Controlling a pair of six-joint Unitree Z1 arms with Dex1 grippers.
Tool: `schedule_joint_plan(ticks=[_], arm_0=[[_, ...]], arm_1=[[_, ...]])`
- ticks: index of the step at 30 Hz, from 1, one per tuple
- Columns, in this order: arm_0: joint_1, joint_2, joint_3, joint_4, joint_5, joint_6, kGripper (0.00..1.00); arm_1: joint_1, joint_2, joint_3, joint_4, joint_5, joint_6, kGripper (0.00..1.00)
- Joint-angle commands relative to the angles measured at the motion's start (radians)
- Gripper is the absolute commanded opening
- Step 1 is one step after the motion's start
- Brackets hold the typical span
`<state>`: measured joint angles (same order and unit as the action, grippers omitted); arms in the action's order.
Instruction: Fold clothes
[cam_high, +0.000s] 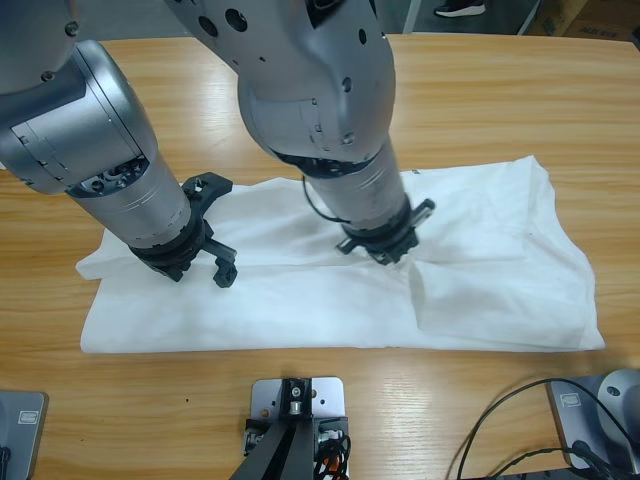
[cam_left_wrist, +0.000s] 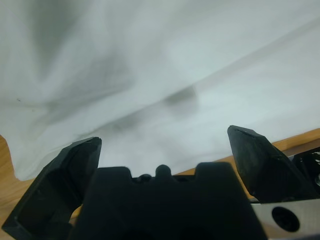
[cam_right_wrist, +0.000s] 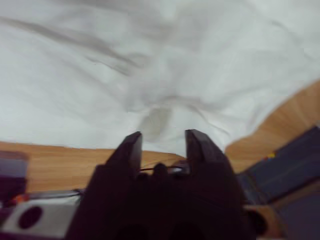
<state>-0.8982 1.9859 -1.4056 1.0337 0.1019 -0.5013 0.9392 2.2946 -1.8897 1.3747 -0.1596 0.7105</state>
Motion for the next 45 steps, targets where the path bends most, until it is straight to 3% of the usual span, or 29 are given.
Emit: schedule_joint_plan(ticks=[1,2,4,6,8,11,13,18,22,25,29,39,45], arm_0=[[-0.018,0.028,0.025,-0.012,-0.017,-0.008,1.000],[-0.018,0.028,0.024,-0.012,-0.018,-0.008,1.000],[-0.018,0.020,0.021,-0.012,-0.018,-0.014,1.000],[-0.018,0.000,0.011,-0.029,-0.025,-0.029,1.000],[-0.018,-0.019,-0.029,-0.057,-0.064,-0.021,0.991],[-0.023,0.007,-0.137,-0.058,-0.118,-0.002,0.978],[-0.037,0.042,-0.200,-0.057,-0.125,-0.001,0.950],[-0.063,0.113,-0.337,-0.036,-0.131,-0.020,0.945],[-0.068,0.125,-0.359,-0.019,-0.133,-0.037,0.947],[-0.068,0.128,-0.354,-0.003,-0.131,-0.036,0.950],[-0.068,0.135,-0.346,-0.001,-0.131,-0.036,0.950],[-0.068,0.137,-0.335,0.017,-0.131,-0.029,0.954],[-0.068,0.139,-0.329,0.018,-0.131,-0.031,0.954]], arm_1=[[-0.085,-0.242,0.201,-0.099,-0.184,0.014,0.951],[-0.131,-0.322,0.272,-0.188,-0.145,-0.034,0.866],[-0.233,-0.496,0.431,-0.370,-0.008,-0.141,0.849],[-0.308,-0.611,0.532,-0.449,0.081,-0.237,0.850],[-0.348,-0.684,0.614,-0.475,0.100,-0.319,0.949],[-0.381,-0.674,0.725,-0.522,0.084,-0.362,0.931],[-0.392,-0.658,0.809,-0.615,0.105,-0.365,0.670],[-0.534,-0.519,0.941,-0.852,0.186,-0.365,0.403],[-0.745,-0.454,0.964,-0.922,0.235,-0.470,0.403],[-0.901,-0.460,0.962,-0.890,0.385,-0.577,0.369],[-0.912,-0.487,0.990,-0.879,0.459,-0.550,0.370],[-1.062,-0.553,1.077,-0.851,0.464,-0.379,0.370],[-1.101,-0.467,1.130,-0.967,0.500,-0.361,0.384]])
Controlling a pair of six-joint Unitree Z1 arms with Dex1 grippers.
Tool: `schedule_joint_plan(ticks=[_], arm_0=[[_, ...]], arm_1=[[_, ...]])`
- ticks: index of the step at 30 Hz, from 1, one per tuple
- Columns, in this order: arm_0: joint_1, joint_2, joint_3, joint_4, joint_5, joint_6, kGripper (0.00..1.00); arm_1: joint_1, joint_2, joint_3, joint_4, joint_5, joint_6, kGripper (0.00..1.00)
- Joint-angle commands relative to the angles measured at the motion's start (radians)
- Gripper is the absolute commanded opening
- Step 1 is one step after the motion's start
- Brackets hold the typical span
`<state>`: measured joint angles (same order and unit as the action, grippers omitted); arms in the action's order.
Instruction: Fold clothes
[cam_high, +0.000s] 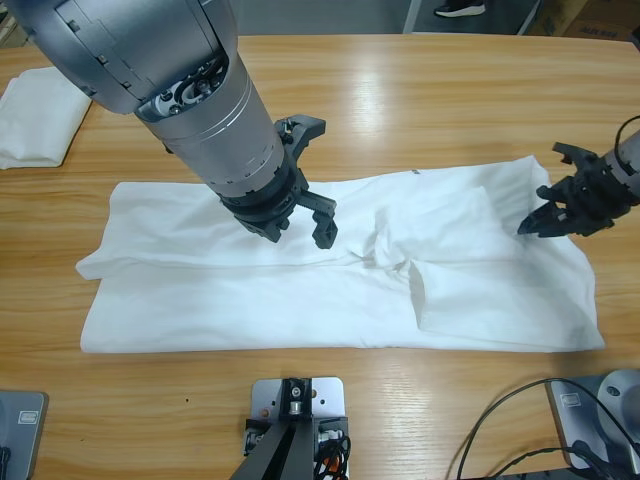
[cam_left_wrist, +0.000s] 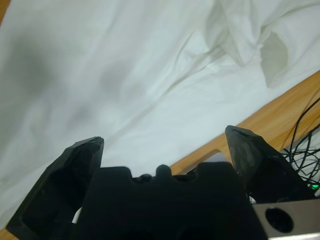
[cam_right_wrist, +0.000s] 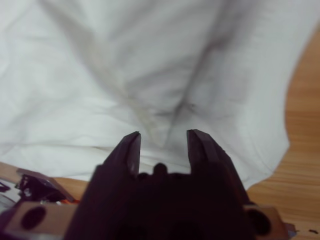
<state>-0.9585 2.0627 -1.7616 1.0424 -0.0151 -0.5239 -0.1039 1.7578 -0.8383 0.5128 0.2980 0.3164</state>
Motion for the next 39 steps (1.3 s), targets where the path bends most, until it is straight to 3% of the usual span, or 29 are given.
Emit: schedule_joint_plan(ticks=[1,14,24,39], arm_0=[[-0.008,0.062,0.028,0.012,-0.014,-0.008,0.954],[-0.008,0.066,0.044,0.016,-0.014,-0.010,0.959],[-0.014,0.070,0.046,0.014,-0.014,-0.013,0.959],[-0.017,0.063,0.055,0.018,-0.014,-0.013,0.959]], arm_1=[[-0.061,0.082,0.087,-0.126,0.054,0.033,0.384],[-0.062,0.084,0.120,-0.218,0.122,0.005,0.375],[-0.062,-0.017,0.108,-0.168,0.066,-0.005,0.370],[-0.062,0.055,0.106,-0.230,0.081,-0.029,0.369]])
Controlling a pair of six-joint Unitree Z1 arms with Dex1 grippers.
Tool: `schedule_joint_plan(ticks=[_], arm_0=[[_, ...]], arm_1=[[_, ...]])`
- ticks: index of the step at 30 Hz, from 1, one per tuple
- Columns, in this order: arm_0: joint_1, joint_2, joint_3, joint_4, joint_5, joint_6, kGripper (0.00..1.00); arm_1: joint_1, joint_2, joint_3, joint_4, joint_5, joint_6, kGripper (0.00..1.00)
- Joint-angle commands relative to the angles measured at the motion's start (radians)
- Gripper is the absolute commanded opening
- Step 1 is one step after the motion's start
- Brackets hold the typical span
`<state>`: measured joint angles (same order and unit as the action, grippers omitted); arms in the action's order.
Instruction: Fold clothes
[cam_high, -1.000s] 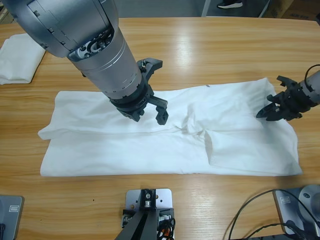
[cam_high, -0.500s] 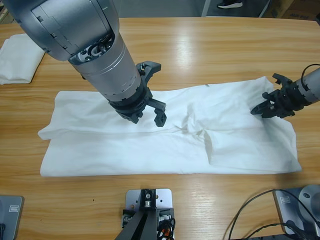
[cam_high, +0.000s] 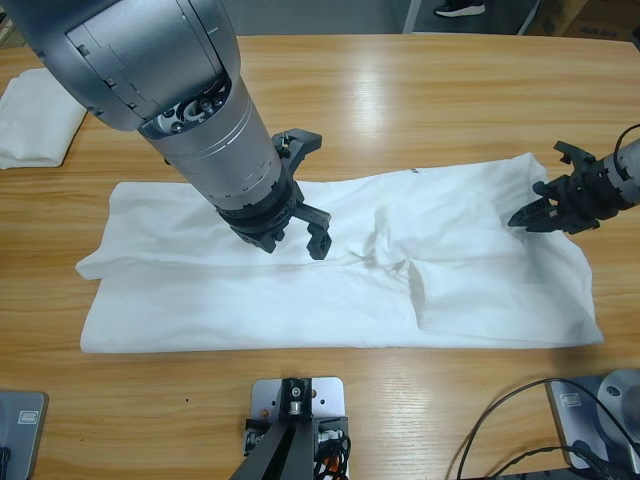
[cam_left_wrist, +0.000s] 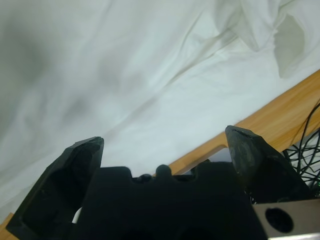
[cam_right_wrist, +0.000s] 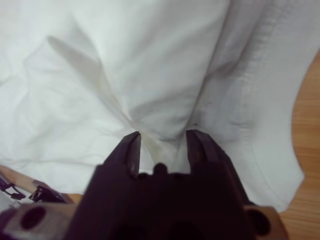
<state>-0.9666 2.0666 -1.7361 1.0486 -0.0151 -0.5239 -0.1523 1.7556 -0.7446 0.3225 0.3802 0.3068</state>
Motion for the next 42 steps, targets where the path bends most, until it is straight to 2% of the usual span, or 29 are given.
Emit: schedule_joint_plan(ticks=[1,3,4,5,7,16,22,28,30,33,34,35,36,37,38,39,42], arm_0=[[-0.009,0.059,0.030,0.011,-0.013,-0.013,0.959],[-0.009,0.058,0.030,0.011,-0.013,-0.012,0.959],[-0.009,0.058,0.030,0.011,-0.013,-0.013,0.959],[-0.009,0.058,0.031,0.011,-0.013,-0.013,0.959],[-0.009,0.058,0.033,0.011,-0.013,-0.013,0.959],[-0.010,0.058,0.040,0.011,-0.013,-0.013,0.959],[-0.013,0.059,0.046,0.011,-0.013,-0.015,0.959],[-0.013,0.061,0.048,0.011,-0.013,-0.015,0.959],[-0.014,0.061,0.051,0.010,-0.013,-0.015,0.959],[-0.014,0.059,0.052,0.010,-0.013,-0.015,0.959],[-0.014,0.060,0.052,0.010,-0.013,-0.015,0.959],[-0.014,0.061,0.052,0.010,-0.013,-0.015,0.959],[-0.014,0.062,0.050,0.010,-0.013,-0.015,0.959],[-0.014,0.063,0.049,0.009,-0.013,-0.015,0.959],[-0.015,0.063,0.049,0.008,-0.013,-0.015,0.959],[-0.014,0.063,0.049,0.008,-0.013,-0.016,0.959],[-0.014,0.061,0.051,0.010,-0.013,-0.016,0.959]], arm_1=[[-0.013,0.060,0.011,-0.042,-0.001,-0.021,0.365],[-0.013,0.061,0.010,-0.043,0.003,-0.026,0.363],[-0.013,0.060,0.011,-0.043,0.003,-0.033,0.276],[-0.013,0.058,0.011,-0.043,0.003,-0.043,0.143],[-0.013,0.055,0.011,-0.043,-0.001,-0.061,0.010],[-0.013,0.040,0.011,-0.040,-0.048,-0.153,0.000],[-0.013,-0.034,-0.059,0.048,-0.142,-0.181,0.000],[-0.006,0.000,-0.112,0.128,-0.271,-0.216,0.000],[-0.006,0.025,-0.114,0.128,-0.266,-0.221,0.000],[-0.006,0.001,-0.116,0.126,-0.175,-0.159,0.000],[-0.005,-0.019,-0.114,0.125,-0.128,-0.141,0.263],[-0.003,-0.032,-0.113,0.125,-0.088,-0.125,0.734],[-0.003,-0.040,-0.110,0.123,-0.054,-0.118,0.855],[-0.003,-0.045,-0.104,0.109,-0.018,-0.116,0.934],[-0.001,-0.047,-0.098,0.087,0.028,-0.123,0.954],[0.007,-0.041,-0.090,0.051,0.072,-0.131,0.954],[0.010,0.010,-0.087,-0.007,0.106,-0.136,0.954]])
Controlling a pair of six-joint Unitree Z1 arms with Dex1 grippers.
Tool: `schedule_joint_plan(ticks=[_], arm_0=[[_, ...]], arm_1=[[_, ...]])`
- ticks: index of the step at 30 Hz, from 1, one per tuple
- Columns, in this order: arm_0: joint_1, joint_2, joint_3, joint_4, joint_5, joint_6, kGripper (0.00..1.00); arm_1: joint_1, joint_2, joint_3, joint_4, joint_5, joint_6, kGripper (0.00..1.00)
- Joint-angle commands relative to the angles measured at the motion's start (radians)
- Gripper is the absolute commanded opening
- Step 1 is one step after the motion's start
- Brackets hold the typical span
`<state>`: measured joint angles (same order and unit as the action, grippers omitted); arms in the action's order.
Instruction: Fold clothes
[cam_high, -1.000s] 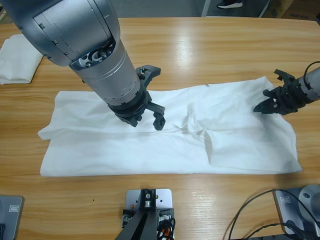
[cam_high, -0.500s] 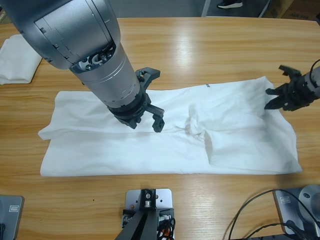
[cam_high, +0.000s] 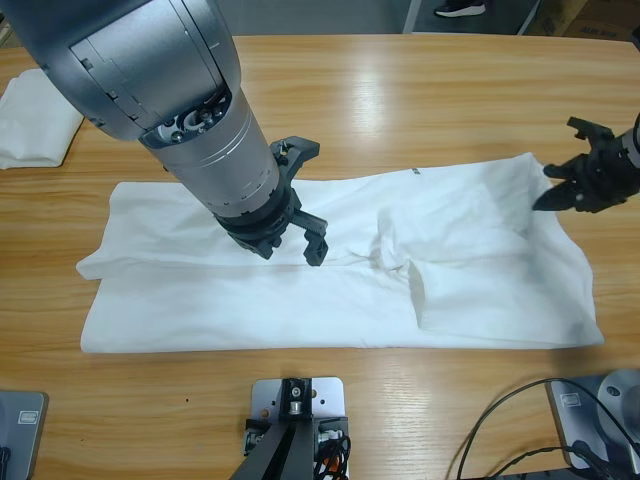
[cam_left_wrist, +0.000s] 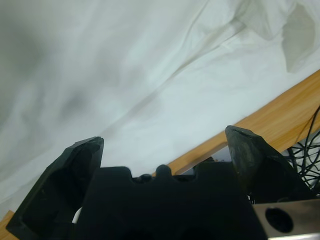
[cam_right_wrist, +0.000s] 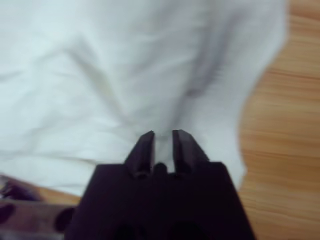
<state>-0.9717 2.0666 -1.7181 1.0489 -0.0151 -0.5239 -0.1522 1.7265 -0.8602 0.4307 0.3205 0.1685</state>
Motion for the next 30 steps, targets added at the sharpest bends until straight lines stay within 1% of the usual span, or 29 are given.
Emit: schedule_joint_plan(ticks=[1,4,11,12,13,14,15,16,17,18,24,30], arm_0=[[-0.009,0.059,0.034,0.010,-0.013,-0.016,0.959],[-0.009,0.056,0.036,0.010,-0.013,-0.016,0.959],[-0.009,0.061,0.035,0.010,-0.013,-0.016,0.959],[-0.009,0.063,0.036,0.010,-0.013,-0.016,0.959],[-0.010,0.063,0.037,0.010,-0.013,-0.016,0.959],[-0.009,0.063,0.037,0.010,-0.013,-0.016,0.959],[-0.010,0.064,0.037,0.010,-0.013,-0.016,0.959],[-0.010,0.065,0.037,0.010,-0.013,-0.016,0.959],[-0.009,0.068,0.037,0.010,-0.013,-0.016,0.959],[-0.009,0.070,0.037,0.010,-0.013,-0.016,0.959],[-0.009,0.070,0.038,0.010,-0.013,-0.016,0.959],[-0.010,0.068,0.038,0.010,-0.013,-0.018,0.959]], arm_1=[[0.010,0.060,0.028,-0.135,0.182,0.001,0.953],[0.010,0.116,0.023,-0.170,0.237,0.002,0.945],[0.010,0.218,0.020,-0.201,0.274,-0.008,0.935],[0.010,0.229,0.020,-0.202,0.284,-0.011,0.884],[0.010,0.233,0.022,-0.202,0.297,-0.015,0.764],[0.010,0.231,0.025,-0.202,0.311,-0.020,0.618],[0.010,0.226,0.028,-0.202,0.324,-0.022,0.507],[0.010,0.215,0.029,-0.201,0.337,-0.023,0.457],[0.010,0.199,0.030,-0.200,0.344,-0.023,0.370],[0.010,0.182,0.030,-0.195,0.345,-0.023,0.356],[0.010,0.113,0.038,-0.175,0.326,-0.032,0.356],[0.010,0.166,0.039,-0.175,0.345,-0.041,0.356]])
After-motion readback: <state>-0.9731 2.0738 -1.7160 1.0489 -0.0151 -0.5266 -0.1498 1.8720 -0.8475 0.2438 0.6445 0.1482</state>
